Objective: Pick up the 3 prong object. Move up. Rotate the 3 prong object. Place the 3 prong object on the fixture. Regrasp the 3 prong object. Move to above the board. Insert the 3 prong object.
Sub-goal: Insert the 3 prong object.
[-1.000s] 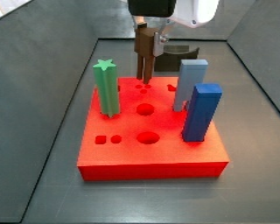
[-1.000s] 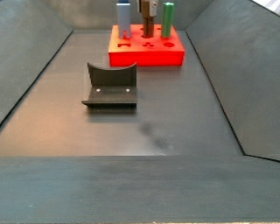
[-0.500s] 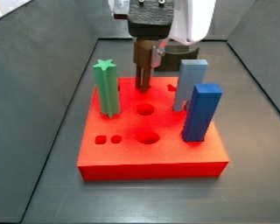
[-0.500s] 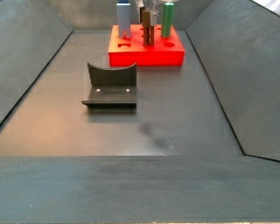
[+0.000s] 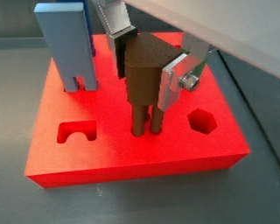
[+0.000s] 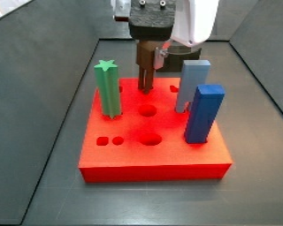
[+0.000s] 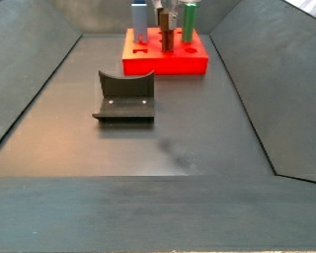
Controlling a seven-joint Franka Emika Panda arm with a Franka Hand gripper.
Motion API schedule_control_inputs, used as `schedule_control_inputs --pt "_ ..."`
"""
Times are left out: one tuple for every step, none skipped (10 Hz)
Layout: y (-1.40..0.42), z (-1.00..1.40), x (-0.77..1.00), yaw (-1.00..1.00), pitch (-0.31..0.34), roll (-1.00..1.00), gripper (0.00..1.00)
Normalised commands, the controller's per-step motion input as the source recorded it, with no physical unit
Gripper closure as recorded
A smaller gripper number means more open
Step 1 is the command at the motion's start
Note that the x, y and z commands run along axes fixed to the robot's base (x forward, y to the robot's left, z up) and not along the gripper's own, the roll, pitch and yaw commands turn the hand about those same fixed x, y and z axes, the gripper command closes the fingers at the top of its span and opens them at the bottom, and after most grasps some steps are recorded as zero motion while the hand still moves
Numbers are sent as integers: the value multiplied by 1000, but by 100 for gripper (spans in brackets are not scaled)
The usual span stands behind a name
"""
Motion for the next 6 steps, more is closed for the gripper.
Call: schedule_control_inputs --pt "0 -574 214 -274 -54 27 100" --pt "0 -483 131 -274 -43 34 100" --pt "0 -497 0 -194 -54 61 100" --pt "0 -409 -63 -94 -30 60 100" --pt "0 0 0 0 13 0 100" --pt "0 0 0 0 0 0 100"
